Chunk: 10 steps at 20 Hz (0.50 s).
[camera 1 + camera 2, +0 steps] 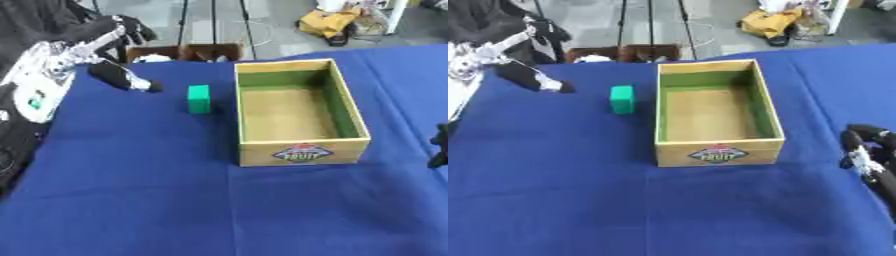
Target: Pick up objects on the table and place them in the box.
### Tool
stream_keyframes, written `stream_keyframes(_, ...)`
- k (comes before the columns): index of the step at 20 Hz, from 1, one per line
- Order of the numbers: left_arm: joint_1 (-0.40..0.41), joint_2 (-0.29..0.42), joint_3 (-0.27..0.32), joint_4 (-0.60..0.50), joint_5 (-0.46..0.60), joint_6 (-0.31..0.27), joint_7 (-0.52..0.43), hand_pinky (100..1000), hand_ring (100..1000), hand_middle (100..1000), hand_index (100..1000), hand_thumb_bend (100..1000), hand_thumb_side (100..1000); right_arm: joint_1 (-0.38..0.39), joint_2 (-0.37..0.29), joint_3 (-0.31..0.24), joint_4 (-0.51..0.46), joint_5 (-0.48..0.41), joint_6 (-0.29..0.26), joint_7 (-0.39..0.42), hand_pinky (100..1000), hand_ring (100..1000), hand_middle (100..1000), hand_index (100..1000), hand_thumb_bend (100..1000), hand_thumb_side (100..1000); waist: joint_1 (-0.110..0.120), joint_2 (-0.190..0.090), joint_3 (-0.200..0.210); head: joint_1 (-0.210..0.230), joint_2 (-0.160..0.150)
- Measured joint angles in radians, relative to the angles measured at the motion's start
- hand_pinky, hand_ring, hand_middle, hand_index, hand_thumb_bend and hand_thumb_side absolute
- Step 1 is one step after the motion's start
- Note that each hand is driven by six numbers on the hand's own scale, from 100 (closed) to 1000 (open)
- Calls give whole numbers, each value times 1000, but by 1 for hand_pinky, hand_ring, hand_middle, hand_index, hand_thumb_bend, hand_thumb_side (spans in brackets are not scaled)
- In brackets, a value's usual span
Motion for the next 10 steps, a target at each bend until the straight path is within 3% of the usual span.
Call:
stream_keyframes(5, -61, -84, 22, 163, -137, -52, 34, 714, 690, 652, 766, 708, 398, -10, 0, 8, 0, 0, 0, 10, 480, 436, 568, 754, 385, 602, 9, 10, -35, 20, -1)
stream_keyframes(10, -75, -131, 38, 229, -209, -66, 89, 704, 670, 623, 743, 668, 363, -17, -1, 14, 0, 0, 0, 16, 479, 436, 567, 754, 392, 601, 16, 18, -52, 33, -1)
